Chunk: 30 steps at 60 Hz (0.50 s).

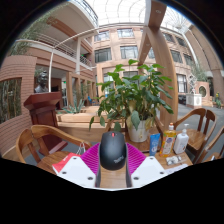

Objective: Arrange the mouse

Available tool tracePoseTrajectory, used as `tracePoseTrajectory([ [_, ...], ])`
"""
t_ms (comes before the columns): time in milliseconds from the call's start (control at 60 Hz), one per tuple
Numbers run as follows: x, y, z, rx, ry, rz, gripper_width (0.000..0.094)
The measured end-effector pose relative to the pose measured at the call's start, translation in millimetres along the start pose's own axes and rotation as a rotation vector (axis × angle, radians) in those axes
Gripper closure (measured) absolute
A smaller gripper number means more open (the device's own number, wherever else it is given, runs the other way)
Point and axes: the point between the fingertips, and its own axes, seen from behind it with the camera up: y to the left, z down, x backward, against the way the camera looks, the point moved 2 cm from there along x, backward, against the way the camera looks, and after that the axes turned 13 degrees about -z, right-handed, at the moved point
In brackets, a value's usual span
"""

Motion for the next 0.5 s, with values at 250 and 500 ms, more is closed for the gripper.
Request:
tracePoseTrajectory([
  [250, 35.1, -194.8, 89.7, -0.023, 0.185, 0.204, 0.0596],
  [500, 45.9, -272.0, 221.5, -0.110, 0.466, 0.303, 0.0566],
])
